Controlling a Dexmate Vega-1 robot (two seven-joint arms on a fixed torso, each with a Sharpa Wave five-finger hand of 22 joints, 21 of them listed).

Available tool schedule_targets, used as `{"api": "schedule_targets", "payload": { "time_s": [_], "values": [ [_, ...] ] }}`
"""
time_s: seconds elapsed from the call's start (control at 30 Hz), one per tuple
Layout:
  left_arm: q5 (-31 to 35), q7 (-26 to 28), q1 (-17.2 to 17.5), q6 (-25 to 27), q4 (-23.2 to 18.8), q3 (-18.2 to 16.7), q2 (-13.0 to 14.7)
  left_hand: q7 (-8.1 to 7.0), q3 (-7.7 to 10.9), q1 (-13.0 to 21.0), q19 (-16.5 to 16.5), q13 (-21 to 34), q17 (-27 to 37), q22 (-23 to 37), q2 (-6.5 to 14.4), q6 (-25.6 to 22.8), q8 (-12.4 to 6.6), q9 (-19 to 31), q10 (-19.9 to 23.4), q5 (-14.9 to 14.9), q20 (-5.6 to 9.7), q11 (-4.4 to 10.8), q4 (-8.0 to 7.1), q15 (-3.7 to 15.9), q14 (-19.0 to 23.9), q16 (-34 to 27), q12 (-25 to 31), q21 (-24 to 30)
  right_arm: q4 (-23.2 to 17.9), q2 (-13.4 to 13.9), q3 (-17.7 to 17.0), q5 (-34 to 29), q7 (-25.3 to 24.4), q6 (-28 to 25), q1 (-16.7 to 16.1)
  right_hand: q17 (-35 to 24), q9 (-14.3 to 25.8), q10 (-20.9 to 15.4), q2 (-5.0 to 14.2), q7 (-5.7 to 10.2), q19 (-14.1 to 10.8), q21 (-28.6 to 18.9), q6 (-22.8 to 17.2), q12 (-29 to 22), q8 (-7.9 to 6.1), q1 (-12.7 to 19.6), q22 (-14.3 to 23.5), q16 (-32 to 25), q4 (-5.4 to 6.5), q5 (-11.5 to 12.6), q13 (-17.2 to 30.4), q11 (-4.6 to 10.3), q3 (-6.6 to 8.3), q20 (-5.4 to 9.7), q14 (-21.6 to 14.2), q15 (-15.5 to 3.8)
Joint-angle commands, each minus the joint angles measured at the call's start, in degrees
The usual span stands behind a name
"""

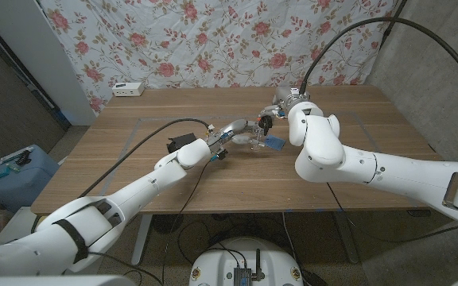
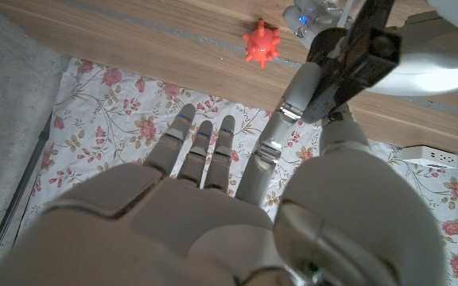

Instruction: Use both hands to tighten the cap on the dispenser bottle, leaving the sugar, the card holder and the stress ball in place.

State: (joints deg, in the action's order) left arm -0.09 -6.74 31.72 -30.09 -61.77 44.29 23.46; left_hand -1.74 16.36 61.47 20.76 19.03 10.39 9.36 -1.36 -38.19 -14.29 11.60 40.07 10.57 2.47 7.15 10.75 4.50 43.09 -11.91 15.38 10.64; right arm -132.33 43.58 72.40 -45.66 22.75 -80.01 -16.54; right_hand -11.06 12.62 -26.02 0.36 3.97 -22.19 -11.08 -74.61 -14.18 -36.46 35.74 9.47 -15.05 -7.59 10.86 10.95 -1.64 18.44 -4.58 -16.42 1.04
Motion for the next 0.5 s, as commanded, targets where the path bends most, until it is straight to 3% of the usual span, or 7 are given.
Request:
{"api": "schedule_targets", "payload": {
  "time_s": [0.03,0.5],
  "values": [
    [-0.26,-0.32,-0.26,-0.12,0.69,0.16,-0.27,-1.63,2.47,-0.98,-0.10,0.28,0.16,0.11,5.50,-5.47,-0.30,0.13,0.75,-0.23,5.39,0.01,-2.11,5.15,0.56,0.20,-0.17,-0.04,1.18,-1.35,-1.49,-0.96,-1.00,0.02,-1.81,-0.01,-1.49,-3.44,0.98,0.10,-0.80,-0.15,-1.90,-0.28,0.43,-0.18,0.16,-0.09,-0.07,-0.19,0.02,0.59,0.86,0.16,-1.38,-0.09],
    [-0.43,-0.05,-0.72,-1.08,2.25,0.16,-0.85,-1.70,2.62,-0.86,-0.05,0.39,0.20,0.11,5.57,-5.61,-0.26,0.14,1.14,-0.21,5.25,-0.10,-2.03,5.07,0.62,0.17,-0.18,-0.03,3.14,-2.49,-1.16,-5.20,3.19,0.02,-1.72,0.06,-2.34,-4.40,0.83,0.07,-0.98,-0.01,-2.34,0.08,1.28,-0.77,0.17,0.01,-0.11,-0.44,-0.05,0.64,0.92,-0.15,-2.51,-0.68]
  ]
}}
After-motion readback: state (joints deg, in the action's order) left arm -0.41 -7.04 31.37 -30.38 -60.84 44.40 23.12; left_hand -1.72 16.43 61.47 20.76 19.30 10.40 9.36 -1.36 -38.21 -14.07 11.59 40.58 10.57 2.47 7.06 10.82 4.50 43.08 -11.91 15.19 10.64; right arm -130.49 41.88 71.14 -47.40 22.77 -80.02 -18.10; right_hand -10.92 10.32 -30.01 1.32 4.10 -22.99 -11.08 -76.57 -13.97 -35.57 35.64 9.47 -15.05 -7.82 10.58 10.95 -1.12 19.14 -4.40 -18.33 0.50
